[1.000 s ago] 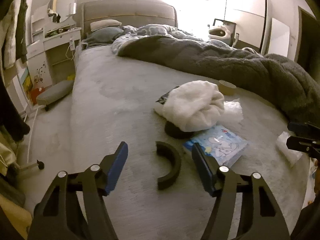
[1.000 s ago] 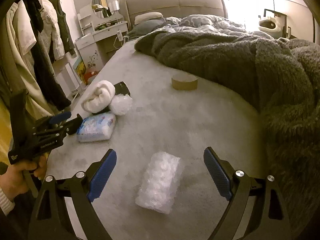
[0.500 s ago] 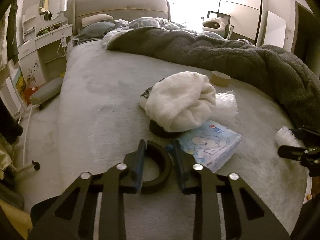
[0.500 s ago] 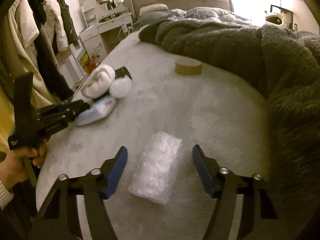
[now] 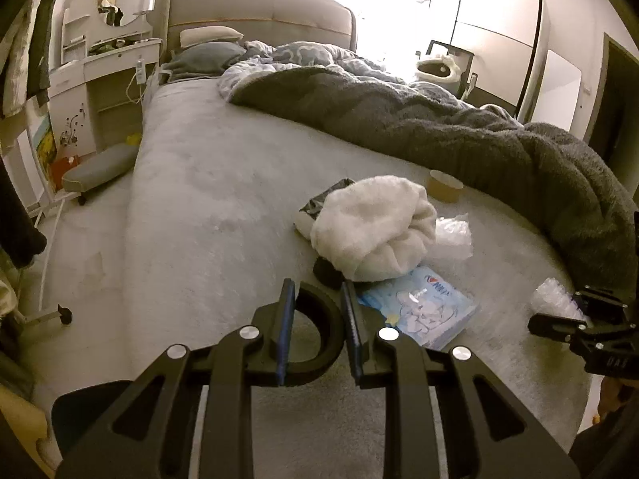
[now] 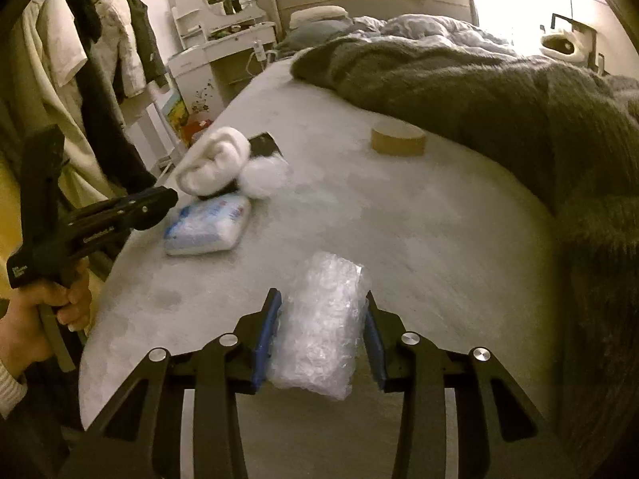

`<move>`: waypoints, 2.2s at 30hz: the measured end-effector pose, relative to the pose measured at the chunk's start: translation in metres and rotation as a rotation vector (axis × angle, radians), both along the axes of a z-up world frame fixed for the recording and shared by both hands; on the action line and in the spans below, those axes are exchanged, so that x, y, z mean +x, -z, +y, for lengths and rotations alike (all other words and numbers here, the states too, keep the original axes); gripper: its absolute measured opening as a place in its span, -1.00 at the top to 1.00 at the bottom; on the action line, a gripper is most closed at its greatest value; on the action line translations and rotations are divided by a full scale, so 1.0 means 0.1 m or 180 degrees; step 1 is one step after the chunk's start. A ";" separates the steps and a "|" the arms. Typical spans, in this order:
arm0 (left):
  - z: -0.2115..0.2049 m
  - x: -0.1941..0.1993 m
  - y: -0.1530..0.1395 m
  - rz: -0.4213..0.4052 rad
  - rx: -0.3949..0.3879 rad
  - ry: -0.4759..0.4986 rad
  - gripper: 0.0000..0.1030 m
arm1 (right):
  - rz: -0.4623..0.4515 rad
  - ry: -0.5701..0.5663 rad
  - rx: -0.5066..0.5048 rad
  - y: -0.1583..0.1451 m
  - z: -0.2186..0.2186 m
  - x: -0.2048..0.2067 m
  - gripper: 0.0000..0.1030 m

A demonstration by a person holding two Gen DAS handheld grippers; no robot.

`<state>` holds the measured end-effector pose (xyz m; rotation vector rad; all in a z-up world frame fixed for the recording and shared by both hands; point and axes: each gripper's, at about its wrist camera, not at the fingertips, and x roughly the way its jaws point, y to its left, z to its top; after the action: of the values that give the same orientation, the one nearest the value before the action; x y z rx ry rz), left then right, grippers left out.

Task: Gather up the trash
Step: 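Grasp the black curved plastic piece with the left tool while the right grasps the bubble wrap, then carry both items to the bin and drop the black piece from the left tool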

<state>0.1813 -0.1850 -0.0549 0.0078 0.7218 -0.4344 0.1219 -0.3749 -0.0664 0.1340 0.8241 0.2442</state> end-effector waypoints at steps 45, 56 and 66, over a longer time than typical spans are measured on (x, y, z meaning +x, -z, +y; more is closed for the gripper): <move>1.86 -0.10 0.56 0.0736 0.0318 -0.0692 0.51 | -0.0180 -0.1108 0.0192 -0.50 2.43 0.62 0.23; 2.28 -0.14 1.00 0.1234 0.0373 -0.0805 0.51 | -0.0107 -0.1276 0.0233 -0.49 2.87 0.72 0.22; 2.48 -0.25 1.33 0.1677 0.0411 -0.0815 0.51 | 0.0081 -0.1365 0.0277 -0.33 3.17 0.82 0.22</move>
<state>0.1562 0.0625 -0.1879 -0.0798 1.2523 -0.1391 0.2043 -0.0580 -0.0332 0.0402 0.8624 0.6835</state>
